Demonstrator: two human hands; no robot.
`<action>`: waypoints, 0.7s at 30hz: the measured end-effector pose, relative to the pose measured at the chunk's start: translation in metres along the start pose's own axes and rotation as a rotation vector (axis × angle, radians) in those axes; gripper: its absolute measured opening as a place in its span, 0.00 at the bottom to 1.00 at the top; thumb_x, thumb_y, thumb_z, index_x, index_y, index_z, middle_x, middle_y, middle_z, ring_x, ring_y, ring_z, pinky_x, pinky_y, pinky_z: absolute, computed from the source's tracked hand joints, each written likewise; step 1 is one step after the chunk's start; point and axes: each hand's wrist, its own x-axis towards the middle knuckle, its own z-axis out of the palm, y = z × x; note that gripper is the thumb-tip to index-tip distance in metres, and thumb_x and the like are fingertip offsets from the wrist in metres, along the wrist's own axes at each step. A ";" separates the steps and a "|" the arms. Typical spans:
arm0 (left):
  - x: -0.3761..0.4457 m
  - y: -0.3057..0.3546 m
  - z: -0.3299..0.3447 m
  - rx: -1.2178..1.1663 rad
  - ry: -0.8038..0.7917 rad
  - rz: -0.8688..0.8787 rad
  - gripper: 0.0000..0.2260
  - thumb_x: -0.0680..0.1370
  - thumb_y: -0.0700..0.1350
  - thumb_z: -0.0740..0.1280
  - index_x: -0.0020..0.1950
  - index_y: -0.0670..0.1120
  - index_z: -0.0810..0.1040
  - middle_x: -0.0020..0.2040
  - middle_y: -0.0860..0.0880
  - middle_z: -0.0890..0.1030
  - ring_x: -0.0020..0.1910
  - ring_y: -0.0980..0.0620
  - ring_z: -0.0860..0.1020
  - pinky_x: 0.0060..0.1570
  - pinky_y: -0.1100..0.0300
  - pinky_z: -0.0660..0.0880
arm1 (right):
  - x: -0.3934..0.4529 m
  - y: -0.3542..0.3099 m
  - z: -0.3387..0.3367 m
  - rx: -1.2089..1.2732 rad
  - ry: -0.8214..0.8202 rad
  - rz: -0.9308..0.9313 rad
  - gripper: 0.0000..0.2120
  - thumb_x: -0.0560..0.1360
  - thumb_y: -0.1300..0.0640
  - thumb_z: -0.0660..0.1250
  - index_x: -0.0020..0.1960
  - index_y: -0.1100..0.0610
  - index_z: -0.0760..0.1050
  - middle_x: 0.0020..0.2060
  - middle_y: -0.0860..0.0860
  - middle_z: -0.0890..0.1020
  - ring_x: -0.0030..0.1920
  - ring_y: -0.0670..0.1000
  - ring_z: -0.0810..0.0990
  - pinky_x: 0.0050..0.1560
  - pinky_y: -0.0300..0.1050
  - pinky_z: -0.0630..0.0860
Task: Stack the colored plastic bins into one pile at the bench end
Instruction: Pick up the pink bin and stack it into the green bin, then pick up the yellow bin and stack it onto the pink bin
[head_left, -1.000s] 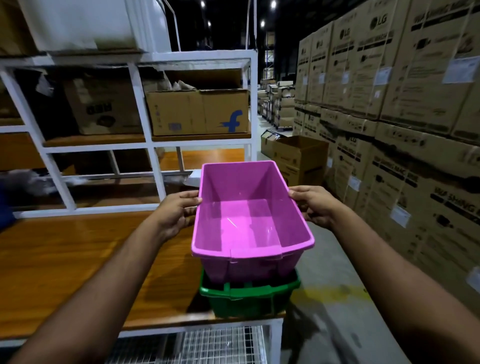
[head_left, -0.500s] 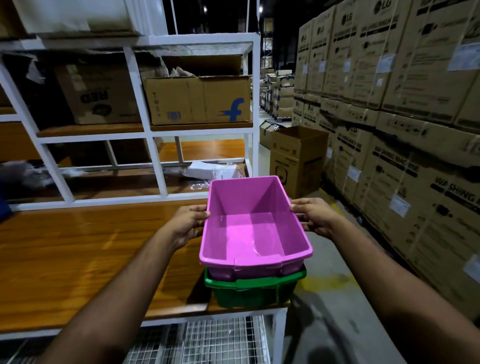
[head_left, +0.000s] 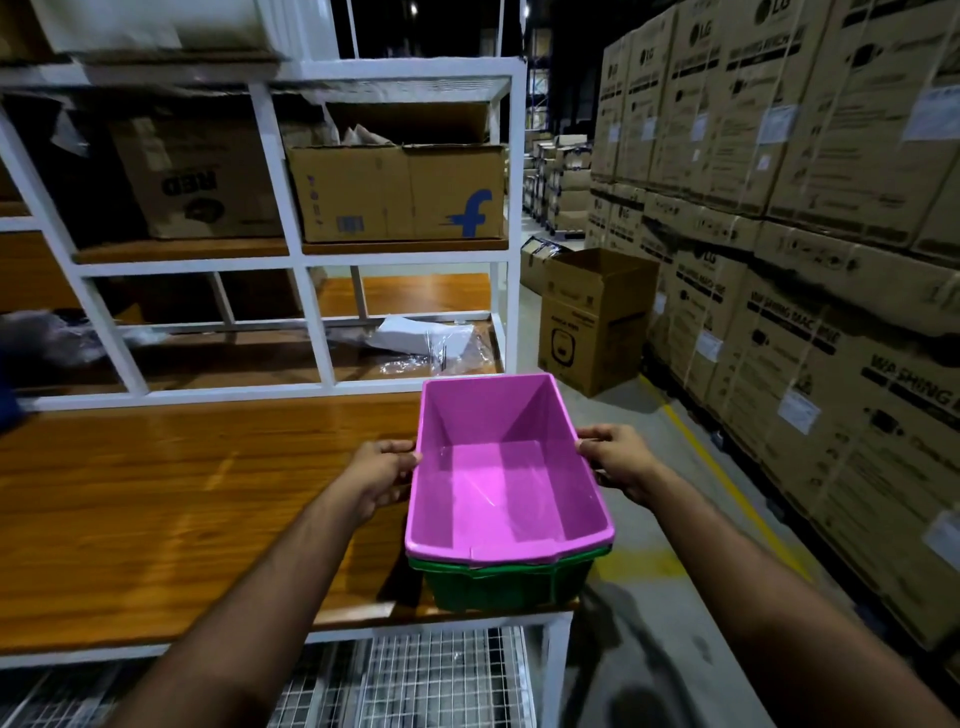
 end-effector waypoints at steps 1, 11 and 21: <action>0.000 -0.001 0.000 0.001 0.017 0.000 0.10 0.76 0.38 0.68 0.57 0.44 0.78 0.48 0.42 0.83 0.46 0.46 0.78 0.51 0.48 0.76 | 0.000 0.002 0.000 0.003 0.007 0.002 0.08 0.79 0.62 0.64 0.56 0.59 0.79 0.40 0.56 0.81 0.36 0.52 0.76 0.29 0.40 0.72; -0.022 0.001 0.004 0.004 0.023 0.056 0.12 0.76 0.39 0.67 0.59 0.41 0.76 0.46 0.44 0.82 0.37 0.50 0.80 0.32 0.58 0.77 | -0.003 0.013 -0.001 0.044 0.078 -0.030 0.13 0.77 0.62 0.67 0.61 0.59 0.75 0.47 0.57 0.82 0.41 0.54 0.81 0.37 0.46 0.79; -0.070 0.012 -0.034 0.537 0.189 0.403 0.20 0.75 0.46 0.70 0.67 0.48 0.73 0.57 0.50 0.79 0.59 0.50 0.77 0.56 0.53 0.76 | -0.024 -0.030 0.028 -0.475 0.202 -0.553 0.12 0.76 0.58 0.67 0.60 0.53 0.78 0.51 0.48 0.80 0.46 0.42 0.77 0.42 0.33 0.72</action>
